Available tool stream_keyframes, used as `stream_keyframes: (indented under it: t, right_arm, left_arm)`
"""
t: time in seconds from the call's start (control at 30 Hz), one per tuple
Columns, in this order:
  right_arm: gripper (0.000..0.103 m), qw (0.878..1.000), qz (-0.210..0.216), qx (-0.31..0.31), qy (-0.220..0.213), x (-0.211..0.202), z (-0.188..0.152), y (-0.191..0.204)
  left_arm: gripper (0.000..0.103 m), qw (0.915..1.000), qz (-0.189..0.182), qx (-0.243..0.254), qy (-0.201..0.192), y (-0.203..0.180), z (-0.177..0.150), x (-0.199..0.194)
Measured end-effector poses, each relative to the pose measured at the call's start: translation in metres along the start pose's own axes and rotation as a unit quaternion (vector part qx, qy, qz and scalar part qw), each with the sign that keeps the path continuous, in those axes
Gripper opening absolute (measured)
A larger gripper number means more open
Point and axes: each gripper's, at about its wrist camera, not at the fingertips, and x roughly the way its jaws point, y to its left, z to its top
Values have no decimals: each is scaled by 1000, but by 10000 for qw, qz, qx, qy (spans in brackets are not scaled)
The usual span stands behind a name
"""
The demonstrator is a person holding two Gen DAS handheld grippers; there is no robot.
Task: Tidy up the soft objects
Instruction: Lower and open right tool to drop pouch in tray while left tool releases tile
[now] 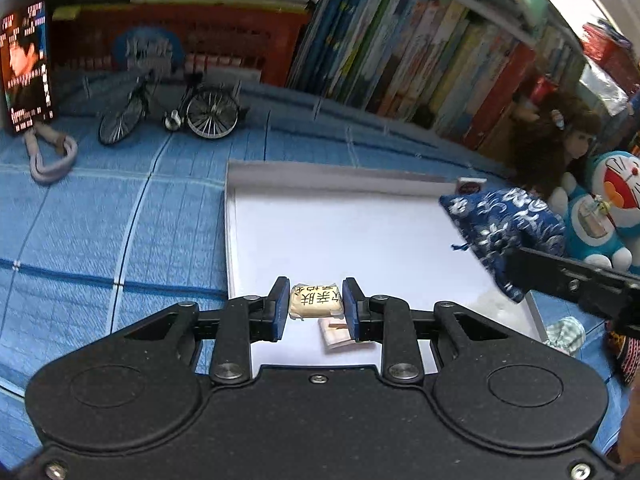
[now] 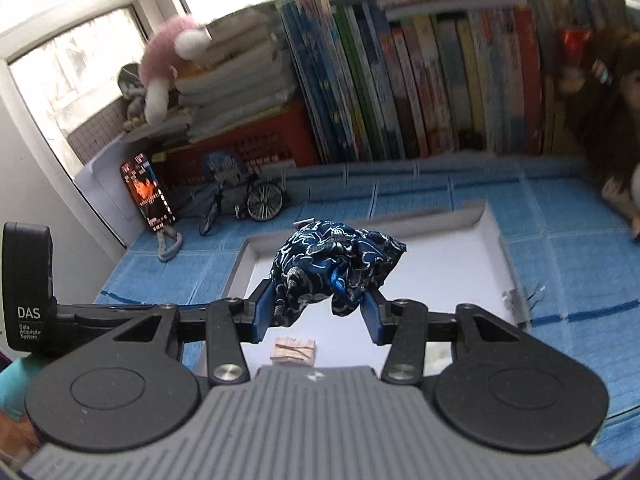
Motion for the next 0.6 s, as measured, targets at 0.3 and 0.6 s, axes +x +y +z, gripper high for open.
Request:
stream_keyframes:
  t: [0.3,0.6]
  right_arm:
    - [51,9941,-378,393,937,46,-2,-6]
    - [52,9864,-683,415,1435,72,-5,-9]
  left_arm:
    - [27,9989,-11,-137,449,3,2,23]
    - [27,9974,167,-58,705,0,1,39]
